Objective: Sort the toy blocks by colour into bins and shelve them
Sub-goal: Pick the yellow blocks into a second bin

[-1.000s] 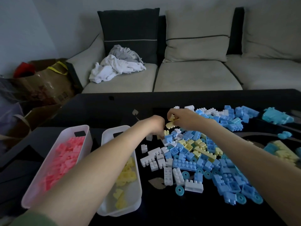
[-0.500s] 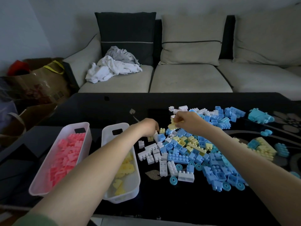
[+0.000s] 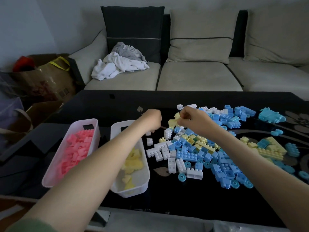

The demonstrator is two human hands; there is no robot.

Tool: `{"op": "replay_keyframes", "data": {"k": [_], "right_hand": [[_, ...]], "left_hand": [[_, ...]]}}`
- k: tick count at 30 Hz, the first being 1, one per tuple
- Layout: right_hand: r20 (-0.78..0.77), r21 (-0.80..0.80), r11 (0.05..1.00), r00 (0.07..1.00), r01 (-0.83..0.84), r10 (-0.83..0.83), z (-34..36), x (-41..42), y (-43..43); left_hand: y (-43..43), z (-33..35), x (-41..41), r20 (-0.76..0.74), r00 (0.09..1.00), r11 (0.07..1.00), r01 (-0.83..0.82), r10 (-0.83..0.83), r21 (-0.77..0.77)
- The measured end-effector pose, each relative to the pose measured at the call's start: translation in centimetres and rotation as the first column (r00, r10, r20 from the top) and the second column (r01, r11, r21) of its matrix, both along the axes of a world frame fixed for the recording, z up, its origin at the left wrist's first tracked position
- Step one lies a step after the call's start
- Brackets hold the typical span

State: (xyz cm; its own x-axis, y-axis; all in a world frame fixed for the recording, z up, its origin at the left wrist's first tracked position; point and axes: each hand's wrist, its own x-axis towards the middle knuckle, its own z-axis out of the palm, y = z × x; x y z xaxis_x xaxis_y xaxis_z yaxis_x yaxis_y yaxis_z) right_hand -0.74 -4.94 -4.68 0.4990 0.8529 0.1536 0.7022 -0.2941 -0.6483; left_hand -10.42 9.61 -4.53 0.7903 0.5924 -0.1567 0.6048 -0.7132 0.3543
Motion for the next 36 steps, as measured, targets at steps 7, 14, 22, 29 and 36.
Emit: {"op": "replay_keyframes", "data": {"k": [7,14,22,29,36], "right_hand": [[-0.139,0.141,0.971,0.967,-0.192,0.212,1.3,-8.1,1.7],[-0.050,0.035,0.924,0.923,-0.380,0.381,-1.8,-12.6,2.3],[0.074,0.033,0.990,0.988,-0.138,0.135,-3.0,-7.8,3.3],[0.144,-0.332,0.939,0.989,0.086,-0.040,-5.3,-0.9,5.0],[0.331,-0.500,0.865,0.933,0.047,0.141,-5.3,-0.4,5.7]], "left_hand": [[0.8,4.1,-8.9,0.123,0.988,0.995,-0.093,0.088,0.031],[0.1,1.7,-14.7,-0.015,0.989,0.988,-0.147,0.148,0.053],[-2.3,2.5,-13.3,0.526,0.813,0.960,-0.278,0.249,-0.025],[-3.8,0.8,-11.8,0.407,0.901,0.987,-0.157,0.151,-0.019],[-4.4,-0.4,-12.1,0.181,0.974,0.989,-0.145,0.137,0.033]]}}
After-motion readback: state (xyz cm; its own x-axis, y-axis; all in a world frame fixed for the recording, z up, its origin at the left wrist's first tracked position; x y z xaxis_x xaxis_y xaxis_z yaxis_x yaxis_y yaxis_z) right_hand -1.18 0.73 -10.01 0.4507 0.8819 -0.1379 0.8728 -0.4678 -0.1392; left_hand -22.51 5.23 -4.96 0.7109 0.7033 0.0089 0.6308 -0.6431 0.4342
